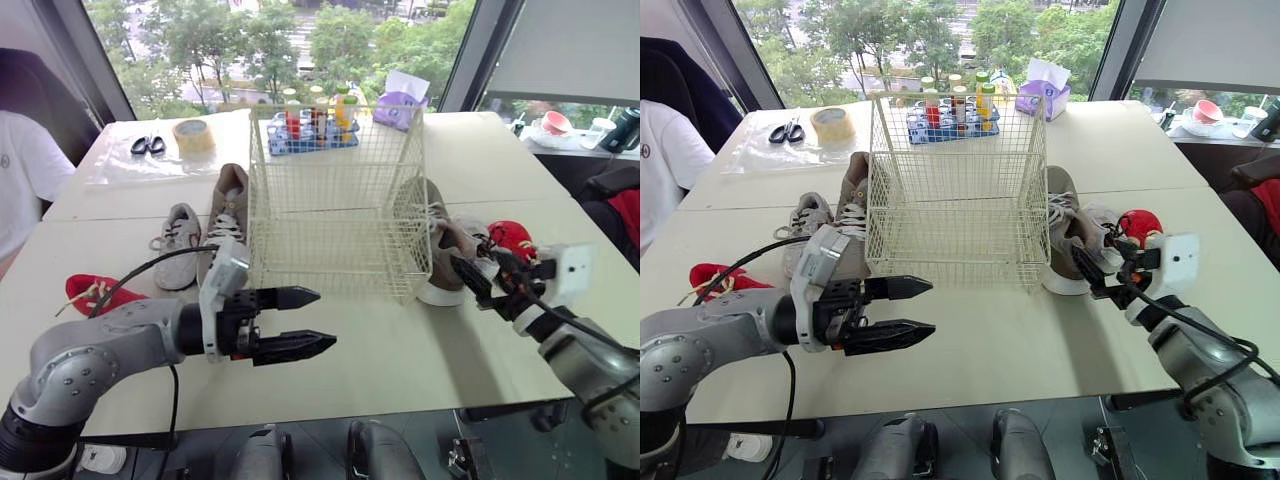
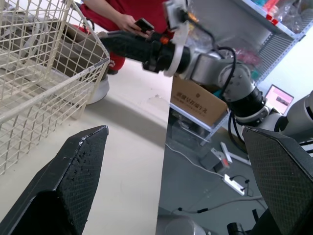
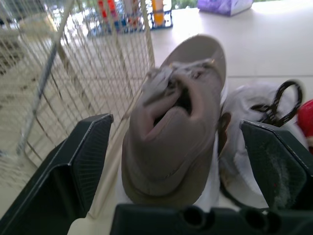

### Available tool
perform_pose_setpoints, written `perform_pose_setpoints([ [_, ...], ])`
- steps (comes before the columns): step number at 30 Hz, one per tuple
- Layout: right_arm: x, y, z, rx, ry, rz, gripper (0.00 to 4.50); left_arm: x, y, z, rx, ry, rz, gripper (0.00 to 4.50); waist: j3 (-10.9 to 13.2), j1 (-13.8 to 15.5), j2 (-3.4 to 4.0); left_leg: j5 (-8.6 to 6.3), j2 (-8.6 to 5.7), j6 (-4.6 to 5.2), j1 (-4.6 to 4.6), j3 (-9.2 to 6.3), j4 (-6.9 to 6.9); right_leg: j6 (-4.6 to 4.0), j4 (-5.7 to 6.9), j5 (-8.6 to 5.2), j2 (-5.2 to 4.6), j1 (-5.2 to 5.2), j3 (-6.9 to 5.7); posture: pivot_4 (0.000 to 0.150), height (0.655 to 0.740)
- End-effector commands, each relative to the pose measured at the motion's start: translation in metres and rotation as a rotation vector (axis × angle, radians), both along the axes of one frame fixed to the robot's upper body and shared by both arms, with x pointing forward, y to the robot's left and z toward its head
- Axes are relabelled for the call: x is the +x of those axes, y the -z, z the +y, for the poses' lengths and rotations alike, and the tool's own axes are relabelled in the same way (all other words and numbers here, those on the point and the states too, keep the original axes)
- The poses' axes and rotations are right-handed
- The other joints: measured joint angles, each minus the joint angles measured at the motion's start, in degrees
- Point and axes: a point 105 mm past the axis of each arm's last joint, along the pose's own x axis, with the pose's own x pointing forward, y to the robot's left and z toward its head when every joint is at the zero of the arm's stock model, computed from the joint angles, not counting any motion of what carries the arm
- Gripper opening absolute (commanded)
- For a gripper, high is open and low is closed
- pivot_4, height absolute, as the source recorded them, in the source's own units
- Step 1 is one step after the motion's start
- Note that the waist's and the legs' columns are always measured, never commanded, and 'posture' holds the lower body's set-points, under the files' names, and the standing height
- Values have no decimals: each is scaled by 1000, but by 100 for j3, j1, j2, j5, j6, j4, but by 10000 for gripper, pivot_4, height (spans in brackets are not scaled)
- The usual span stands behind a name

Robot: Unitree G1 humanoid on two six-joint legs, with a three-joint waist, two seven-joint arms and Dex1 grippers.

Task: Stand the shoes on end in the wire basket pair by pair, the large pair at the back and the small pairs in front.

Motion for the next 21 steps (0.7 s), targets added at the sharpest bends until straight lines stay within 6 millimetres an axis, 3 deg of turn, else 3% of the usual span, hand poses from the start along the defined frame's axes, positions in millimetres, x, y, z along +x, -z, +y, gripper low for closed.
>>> perform_pose_setpoints([
  [1, 7, -4, 2, -9, -7, -40, 45000, -4, -5, 0, 1, 2, -36, 44882, 0, 3, 0, 0, 0, 0, 0, 0, 0, 0, 0, 0, -1, 0, 0, 1500, 7400],
  [8, 28, 16, 2, -86, -3, -12, 45000, -4, -3, 0, 17, -14, -39, 44882, 0, -2, 0, 0, -2, 0, -1, 0, 0, -5, -1, 4, -2, 0, 0, 1500, 7400],
  [12, 33, 22, -3, -123, 43, -11, 31987, -2, -2, 2, 27, -25, -41, 45000, -1, -5, -1, 0, -1, 0, 2, 0, 0, -5, 1, 3, 0, 2, 0, 1500, 7400],
  [15, 32, 24, -4, -125, 60, -9, 17194, -2, -2, 3, 30, -26, -40, 45000, -4, -4, -5, 0, -1, 0, 8, 1, 0, 0, 1, 1, 0, 8, 1, 1500, 7400],
  [18, 28, 21, -3, -113, 83, -22, 5639, 0, -3, 3, 29, -23, -42, 45000, -9, -3, -13, 0, -1, 0, 15, 1, 0, 0, 1, 0, -1, 14, 1, 1500, 7400],
  [19, 28, 16, -3, -104, 96, -36, 2930, 1, -4, 3, 27, -22, -42, 45000, -9, 1, -13, 0, -1, 0, 15, 1, 0, 0, 1, 0, -1, 14, 1, 1500, 7400],
  [21, 27, 0, -2, -99, 121, -91, 2277, 3, -7, 4, 10, -18, -39, 45000, -9, 8, -13, 0, -2, 0, 14, 0, 0, -2, 1, 1, -2, 14, 1, 1500, 7400],
])
